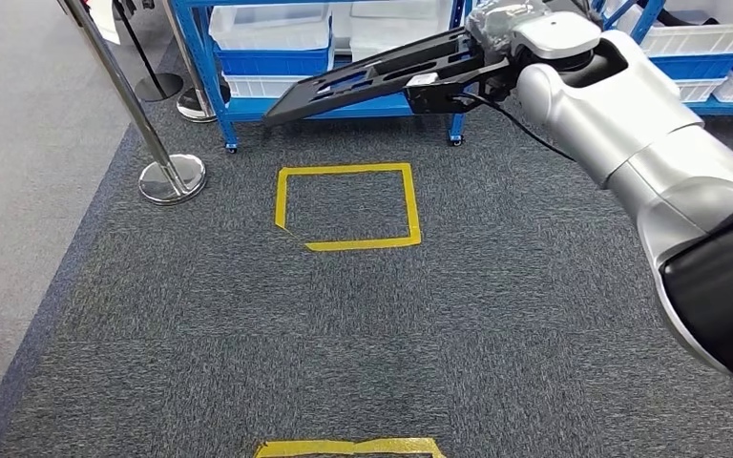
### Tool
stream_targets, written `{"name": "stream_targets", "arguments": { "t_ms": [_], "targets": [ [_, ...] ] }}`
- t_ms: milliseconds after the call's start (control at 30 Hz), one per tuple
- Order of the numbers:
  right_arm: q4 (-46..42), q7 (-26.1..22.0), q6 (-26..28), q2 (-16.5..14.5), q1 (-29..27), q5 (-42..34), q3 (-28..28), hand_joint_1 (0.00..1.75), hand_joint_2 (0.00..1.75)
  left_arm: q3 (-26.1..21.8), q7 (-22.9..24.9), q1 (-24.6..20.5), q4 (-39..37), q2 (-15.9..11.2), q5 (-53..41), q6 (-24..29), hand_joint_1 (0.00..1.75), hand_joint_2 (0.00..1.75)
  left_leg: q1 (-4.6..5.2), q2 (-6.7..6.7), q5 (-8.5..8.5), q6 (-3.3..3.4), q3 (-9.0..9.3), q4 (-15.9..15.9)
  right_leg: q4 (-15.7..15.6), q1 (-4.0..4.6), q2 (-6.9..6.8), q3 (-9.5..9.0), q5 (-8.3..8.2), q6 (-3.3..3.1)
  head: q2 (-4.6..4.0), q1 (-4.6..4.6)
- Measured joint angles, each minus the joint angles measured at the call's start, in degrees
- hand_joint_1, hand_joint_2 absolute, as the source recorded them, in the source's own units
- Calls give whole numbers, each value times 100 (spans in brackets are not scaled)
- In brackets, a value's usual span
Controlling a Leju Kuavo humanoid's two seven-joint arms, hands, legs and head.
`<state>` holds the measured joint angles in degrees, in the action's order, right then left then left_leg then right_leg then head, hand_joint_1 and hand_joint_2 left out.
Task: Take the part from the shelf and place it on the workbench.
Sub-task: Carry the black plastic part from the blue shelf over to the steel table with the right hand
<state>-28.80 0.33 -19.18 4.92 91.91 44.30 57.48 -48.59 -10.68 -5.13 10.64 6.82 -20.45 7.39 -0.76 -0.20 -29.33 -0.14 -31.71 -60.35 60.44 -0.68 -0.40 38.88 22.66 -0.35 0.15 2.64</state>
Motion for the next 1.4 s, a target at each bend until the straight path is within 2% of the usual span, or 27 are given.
{"name": "stream_targets", "arguments": {
  "t_ms": [100,133,167,233,267,300,333,367,400,467,533,600,667,733,800,833,867,900,967,1033,1133,1167,1233,1300,1333,1367,1400],
  "targets": [
    [-1,25,-3,7,16,0,0,175,175,-9,-3,2,0,1,-2,-3,0,175,22,-10,90,98,11,139,-55,9,-5,28,-110,115,0,-1],
    [0,44,-4,8,23,0,0,175,175,-12,-6,5,0,1,-7,-4,0,175,15,-1,141,138,-2,164,-41,3,1,46,-94,143,0,-2],
    [0,64,-5,9,36,0,0,175,175,-15,-10,6,0,2,-10,-5,0,175,5,9,193,184,-18,190,60,1,10,94,3,164,1,-2],
    [1,87,-8,11,69,0,0,175,175,-20,-14,2,0,2,-11,-6,0,175,-1,26,276,258,-82,215,631,-8,27,313,418,186,1,-3],
    [2,91,-11,12,79,0,0,175,175,-24,-15,1,0,2,-11,-7,0,175,5,27,303,280,-123,211,1033,-7,30,454,645,194,1,-3],
    [3,93,-13,13,83,1,0,175,175,-27,-16,3,0,1,-11,-7,0,175,13,26,324,286,-159,205,1371,-7,31,563,798,200,1,-3],
    [5,96,-15,13,83,1,0,175,175,-31,-16,5,0,-1,-11,-7,0,175,20,23,342,285,-190,198,1548,-7,32,591,854,200,1,-3],
    [7,97,-15,13,82,1,0,175,175,-34,-16,9,0,-2,-11,-7,0,175,27,20,354,282,-212,188,1482,-5,32,498,795,188,1,-3],
    [8,98,-15,13,85,2,0,175,175,-36,-16,11,0,-2,-11,-7,0,175,36,18,362,277,-225,179,1213,0,32,306,658,166,1,-4],
    [8,97,-11,12,106,2,0,175,175,-37,-16,10,0,5,-11,-9,0,175,58,15,369,263,-246,157,432,30,32,-177,393,88,0,-3],
    [8,96,-9,5,135,4,0,175,175,-38,-15,1,0,17,-11,-12,0,175,68,17,387,224,-286,137,-4,69,31,-397,322,29,0,-3],
    [9,100,-14,-1,150,10,0,175,175,-40,6,-5,0,21,-10,-13,0,175,67,17,413,170,-312,138,-73,76,32,-396,316,-1,1,-2],
    [11,115,-26,-11,190,15,0,175,175,-42,56,-4,0,13,-4,-8,0,175,68,12,336,110,-359,57,-135,34,15,-410,269,-44,1,2],
    [18,140,-40,-23,283,14,0,175,175,-44,99,2,0,9,4,-3,0,175,44,10,33,47,-575,-412,-180,-4,-4,-406,227,-84,1,4],
    [34,156,-51,-22,362,10,0,175,175,-45,125,13,0,11,3,-2,0,175,0,12,-297,-11,-900,-1168,-171,-9,-7,-381,217,-97,1,5],
    [45,156,-54,-20,378,10,0,175,175,-46,137,19,0,10,-3,-1,0,175,-22,13,-351,-35,-1000,-1412,-162,-11,-7,-375,217,-96,0,5],
    [59,150,-52,-17,383,10,0,175,175,-48,147,25,0,9,-13,1,0,175,-42,14,-293,-56,-1003,-1444,-149,-17,-5,-373,218,-94,-1,5],
    [73,141,-49,-15,384,10,0,175,175,-50,154,29,0,5,-24,4,0,175,-62,16,-134,-72,-894,-1237,-131,-27,-1,-371,223,-87,-1,5],
    [97,117,-36,-13,399,13,0,175,175,-56,157,29,0,-1,-44,11,0,175,-86,18,213,-100,-507,-484,-76,-39,6,-355,245,-44,0,5],
    [120,103,-30,-8,432,15,0,175,175,-63,148,24,0,-4,-54,4,0,175,-70,8,332,-76,-284,-7,-21,-24,13,-308,245,28,-1,2],
    [163,95,-33,9,454,16,0,175,175,-78,122,19,0,-17,-66,-20,0,175,-49,1,378,28,-310,59,-15,-15,18,-257,194,132,0,-3],
    [178,90,-35,19,456,16,0,175,175,-81,117,17,0,-21,-75,-23,0,175,-54,7,411,75,-324,78,24,-25,22,-234,255,156,0,-3],
    [201,74,-39,53,468,16,0,175,175,-84,125,14,0,-22,-92,-21,0,175,-65,20,484,172,-374,117,402,-37,31,-95,606,188,0,-4],
    [219,55,-44,90,476,19,0,175,175,-86,152,14,0,-22,-104,-5,0,175,-45,16,544,224,-462,113,1118,-39,35,146,1054,202,0,-4],
    [230,47,-47,110,474,20,0,175,175,-87,167,15,0,-22,-106,3,0,175,-34,11,570,234,-510,109,1397,-39,35,224,1168,205,0,-4],
    [241,42,-50,127,471,21,0,175,175,-89,175,16,0,-22,-106,9,0,175,-25,7,593,238,-556,104,1515,-38,35,229,1184,202,0,-4],
    [251,38,-51,141,468,24,0,175,175,-90,179,18,0,-22,-107,13,0,175,-20,3,615,236,-601,96,1424,-38,35,132,1096,192,1,-4]
  ]
}}
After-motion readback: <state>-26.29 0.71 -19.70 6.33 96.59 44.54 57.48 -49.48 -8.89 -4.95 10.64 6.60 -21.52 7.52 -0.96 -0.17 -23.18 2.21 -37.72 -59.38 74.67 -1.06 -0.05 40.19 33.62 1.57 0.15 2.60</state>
